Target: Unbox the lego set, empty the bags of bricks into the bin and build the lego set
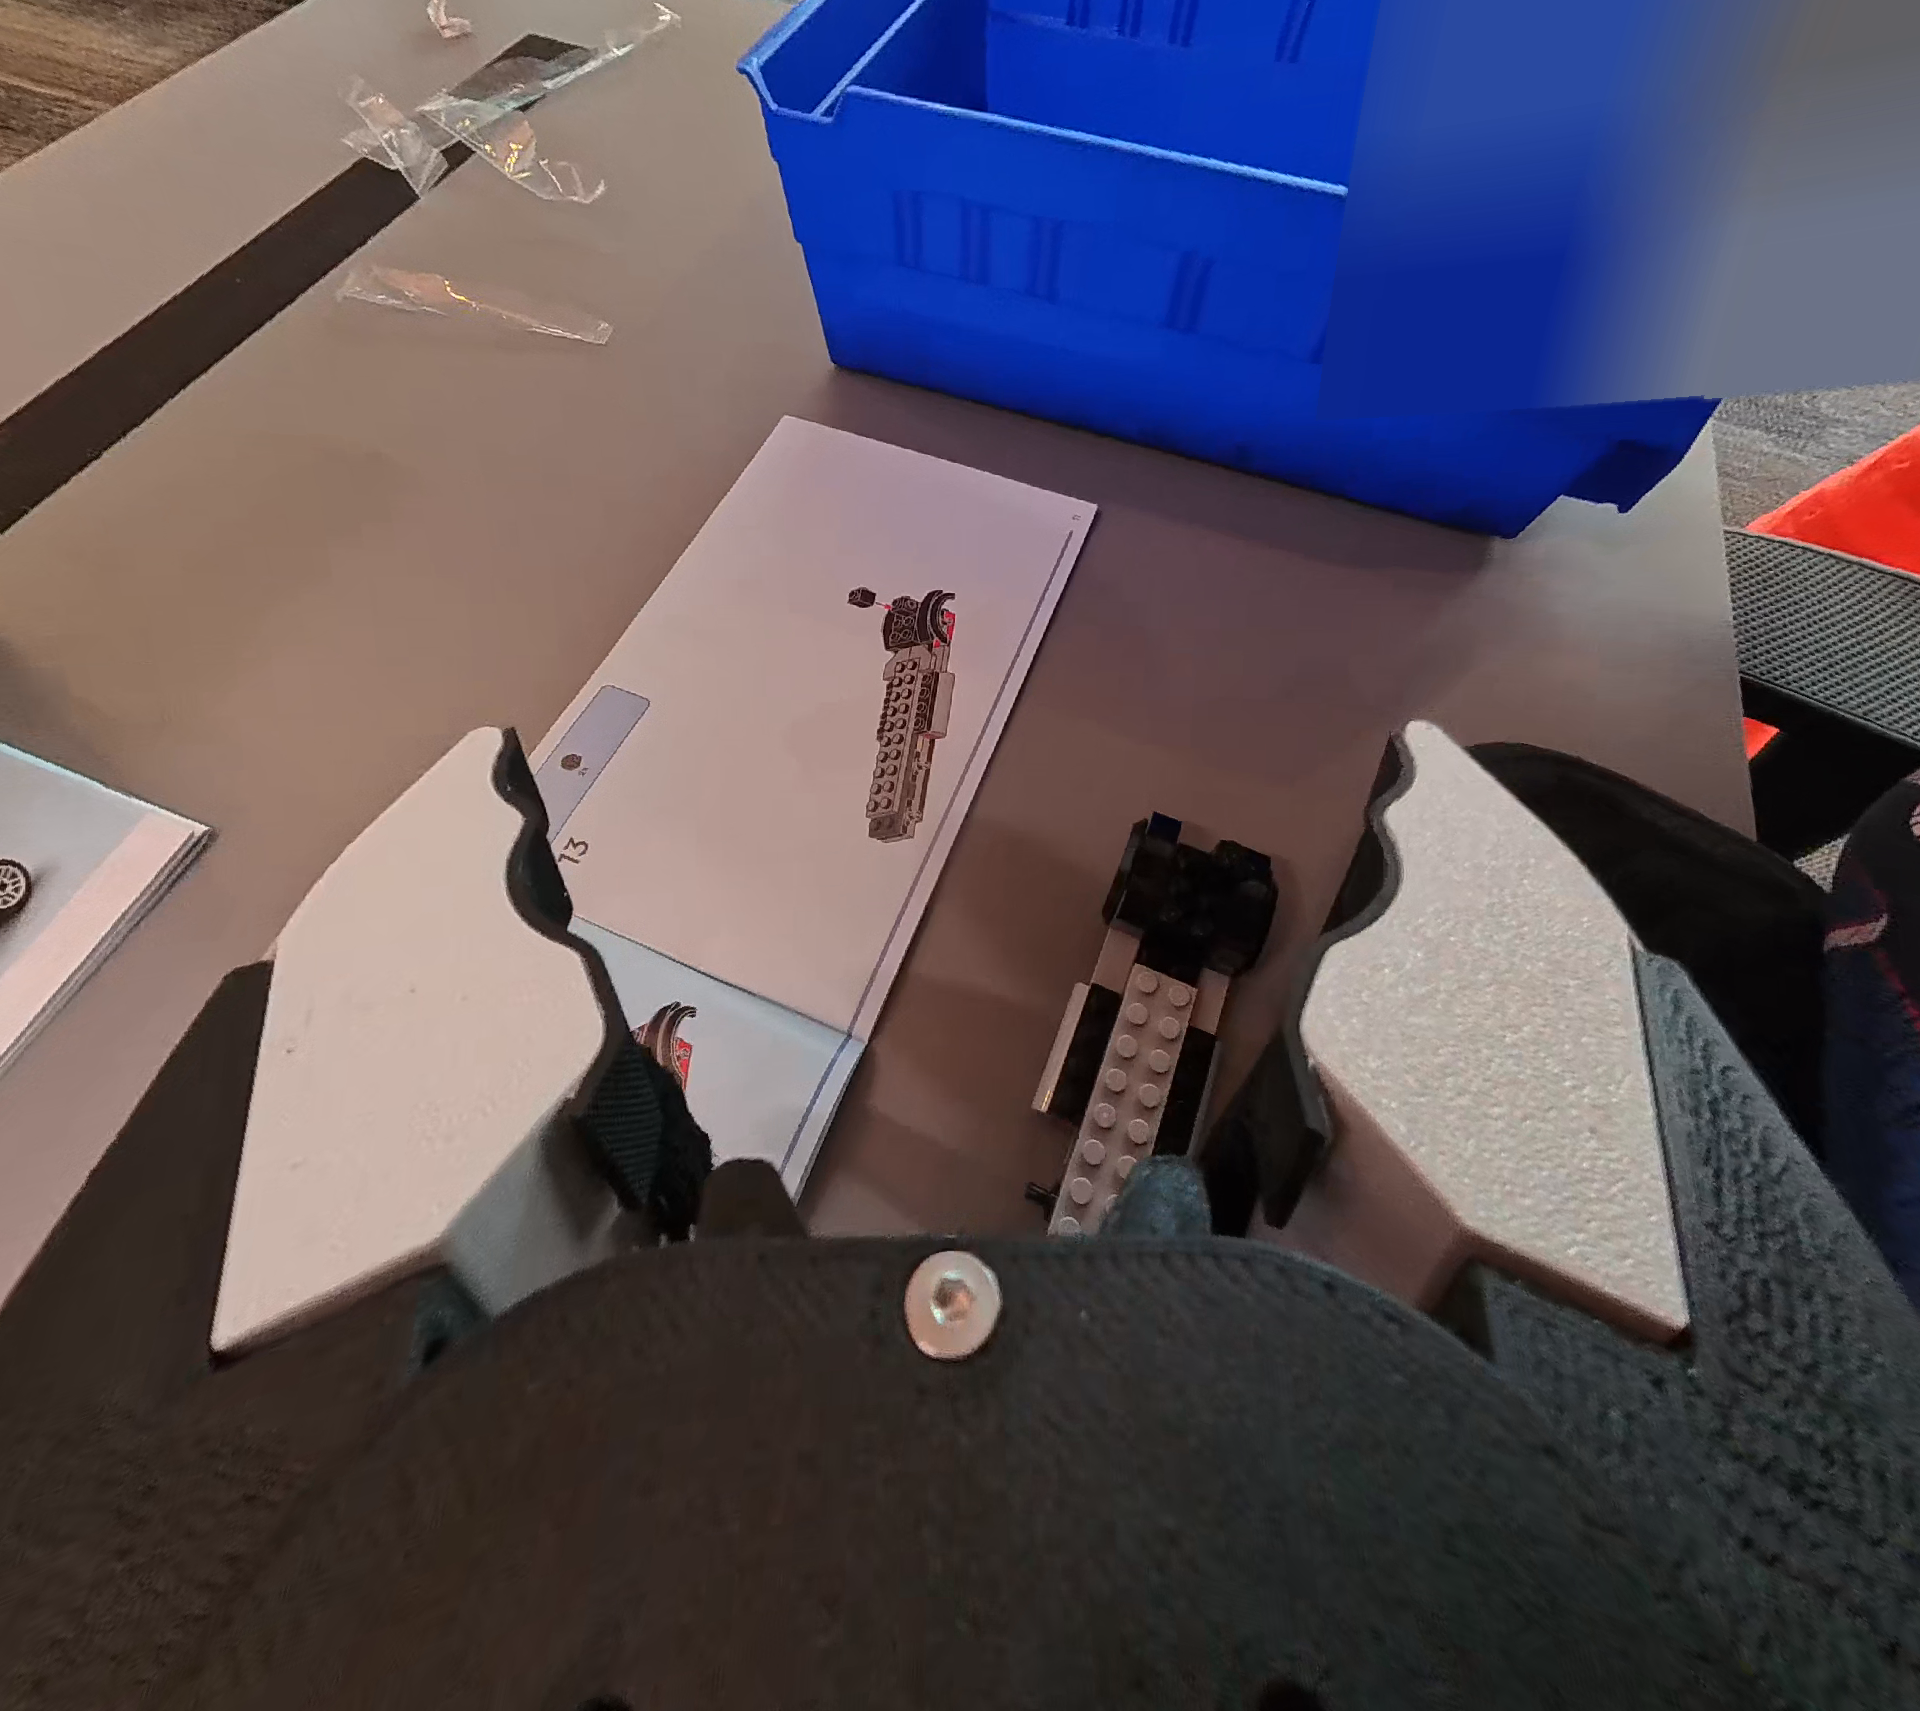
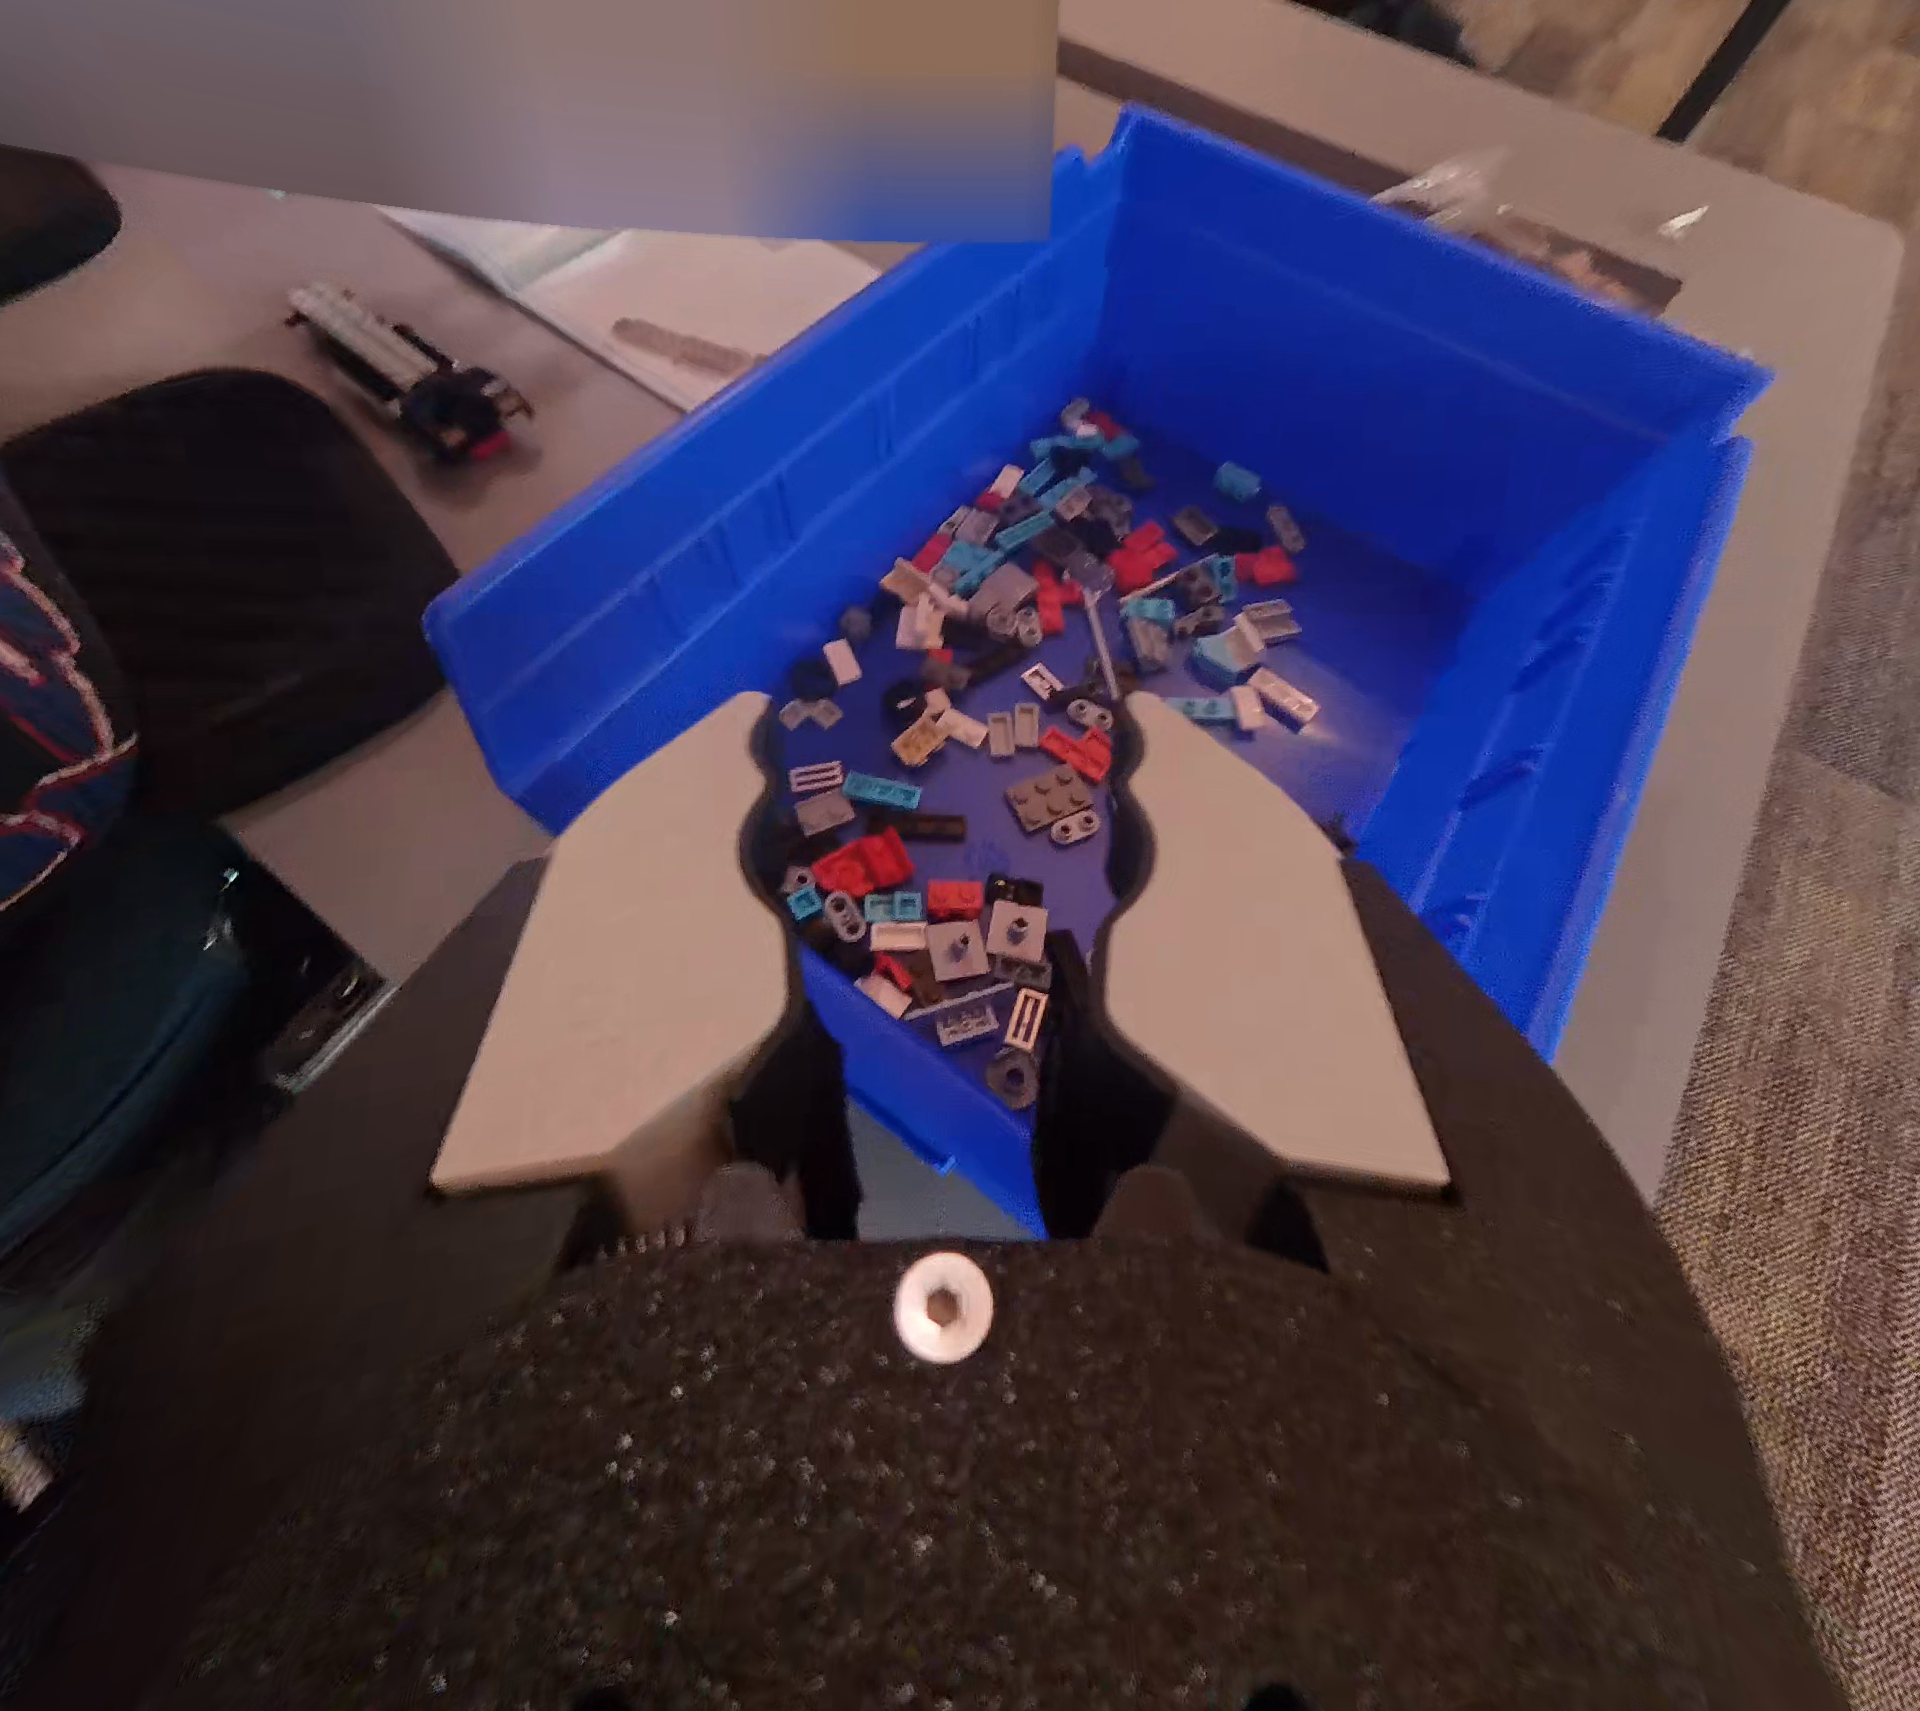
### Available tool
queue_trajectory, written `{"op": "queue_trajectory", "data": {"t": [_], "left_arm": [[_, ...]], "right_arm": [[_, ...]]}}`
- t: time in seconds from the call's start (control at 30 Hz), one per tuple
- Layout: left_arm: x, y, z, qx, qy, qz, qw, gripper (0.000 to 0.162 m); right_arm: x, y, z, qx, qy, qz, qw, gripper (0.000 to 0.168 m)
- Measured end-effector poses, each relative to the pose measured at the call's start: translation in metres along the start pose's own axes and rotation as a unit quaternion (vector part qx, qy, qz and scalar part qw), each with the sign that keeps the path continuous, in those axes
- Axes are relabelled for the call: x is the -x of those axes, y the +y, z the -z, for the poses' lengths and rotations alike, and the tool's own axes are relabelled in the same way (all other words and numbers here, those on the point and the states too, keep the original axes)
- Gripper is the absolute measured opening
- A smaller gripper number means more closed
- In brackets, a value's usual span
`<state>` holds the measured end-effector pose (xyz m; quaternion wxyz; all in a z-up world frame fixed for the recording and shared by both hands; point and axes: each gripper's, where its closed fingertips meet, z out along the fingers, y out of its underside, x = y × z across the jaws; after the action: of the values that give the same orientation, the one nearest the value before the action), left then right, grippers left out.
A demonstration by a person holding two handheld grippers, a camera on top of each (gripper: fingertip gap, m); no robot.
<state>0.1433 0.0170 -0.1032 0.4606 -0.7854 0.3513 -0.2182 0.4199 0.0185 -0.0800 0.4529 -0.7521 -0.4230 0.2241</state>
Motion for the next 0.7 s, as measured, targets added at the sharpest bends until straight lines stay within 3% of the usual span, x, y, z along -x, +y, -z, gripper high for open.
{"op": "queue_trajectory", "data": {"t": [0.07,0.13,0.23,0.5,0.6,0.7], "left_arm": [[0.0,0.001,-0.001,0.003,-0.002,-0.001,1.0,0.144],[-0.002,0.002,-0.001,0.003,-0.002,0.001,1.0,0.144],[0.0,0.004,0.001,0.007,-0.011,-0.001,1.0,0.143],[0.007,0.004,0.005,0.001,-0.028,0.003,1.0,0.134],[0.007,0.006,0.004,0.006,-0.03,-0.009,1.0,0.133],[0.007,0.009,0.003,0.013,-0.033,-0.021,0.999,0.13]], "right_arm": [[0.007,0.006,-0.002,0.022,-0.028,0.011,0.999,0.024],[0.015,0.011,-0.003,0.04,-0.057,0.035,0.997,0.004],[0.015,0.019,-0.002,0.076,-0.053,0.061,0.994,0.004],[-0.009,0.057,0.009,0.208,0.001,0.015,0.978,0.02],[-0.014,0.067,0.01,0.247,0.021,0.002,0.969,0.037],[-0.022,0.078,0.014,0.29,0.052,-0.02,0.955,0.04]]}}
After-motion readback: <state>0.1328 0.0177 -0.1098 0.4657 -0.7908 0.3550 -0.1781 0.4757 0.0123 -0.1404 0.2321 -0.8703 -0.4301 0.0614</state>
